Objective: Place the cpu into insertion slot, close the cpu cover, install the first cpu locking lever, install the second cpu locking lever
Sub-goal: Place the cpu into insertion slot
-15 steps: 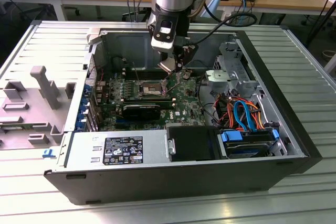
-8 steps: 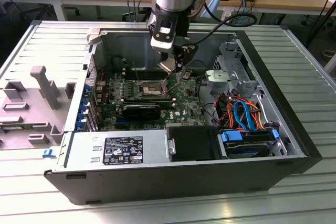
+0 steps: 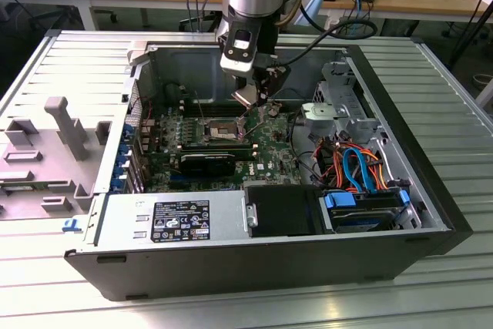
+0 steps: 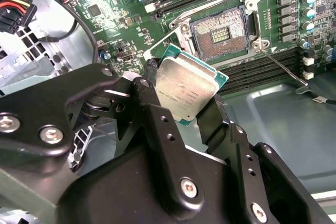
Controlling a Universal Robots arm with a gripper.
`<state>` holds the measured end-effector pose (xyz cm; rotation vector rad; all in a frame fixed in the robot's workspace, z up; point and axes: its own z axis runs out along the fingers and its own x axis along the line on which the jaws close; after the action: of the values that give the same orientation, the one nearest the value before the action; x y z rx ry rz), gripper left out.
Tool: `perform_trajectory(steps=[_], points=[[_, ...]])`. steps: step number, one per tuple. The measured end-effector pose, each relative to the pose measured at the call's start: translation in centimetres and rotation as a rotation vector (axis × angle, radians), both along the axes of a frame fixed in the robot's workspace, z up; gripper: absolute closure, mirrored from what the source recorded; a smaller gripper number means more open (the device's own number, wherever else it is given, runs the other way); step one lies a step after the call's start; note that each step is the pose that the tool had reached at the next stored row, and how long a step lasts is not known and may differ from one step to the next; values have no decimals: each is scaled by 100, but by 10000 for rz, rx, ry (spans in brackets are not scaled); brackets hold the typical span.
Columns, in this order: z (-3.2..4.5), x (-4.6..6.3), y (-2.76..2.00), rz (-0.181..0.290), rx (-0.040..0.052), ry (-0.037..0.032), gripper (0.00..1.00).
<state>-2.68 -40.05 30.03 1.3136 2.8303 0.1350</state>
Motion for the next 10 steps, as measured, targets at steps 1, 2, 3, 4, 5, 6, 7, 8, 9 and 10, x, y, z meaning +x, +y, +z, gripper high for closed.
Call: perform_trajectory(steps=[1, 2, 3, 4, 5, 6, 7, 8, 9, 10], points=[[0, 0, 0, -44, 0, 0, 45], [0, 0, 0, -107, 0, 0, 45], [0, 0, 0, -179, -4, 0, 45], [-1, 0, 1, -221, -18, -1, 45], [-1, 0, 1, -251, -47, 0, 45], [-1, -1, 1, -275, -86, -1, 45], [-1, -1, 4, -280, -154, -2, 45], [-1, 0, 12, -279, -274, -4, 45], [-1, 0, 18, -279, -373, -4, 45], [-1, 0, 27, -279, -451, -6, 45]])
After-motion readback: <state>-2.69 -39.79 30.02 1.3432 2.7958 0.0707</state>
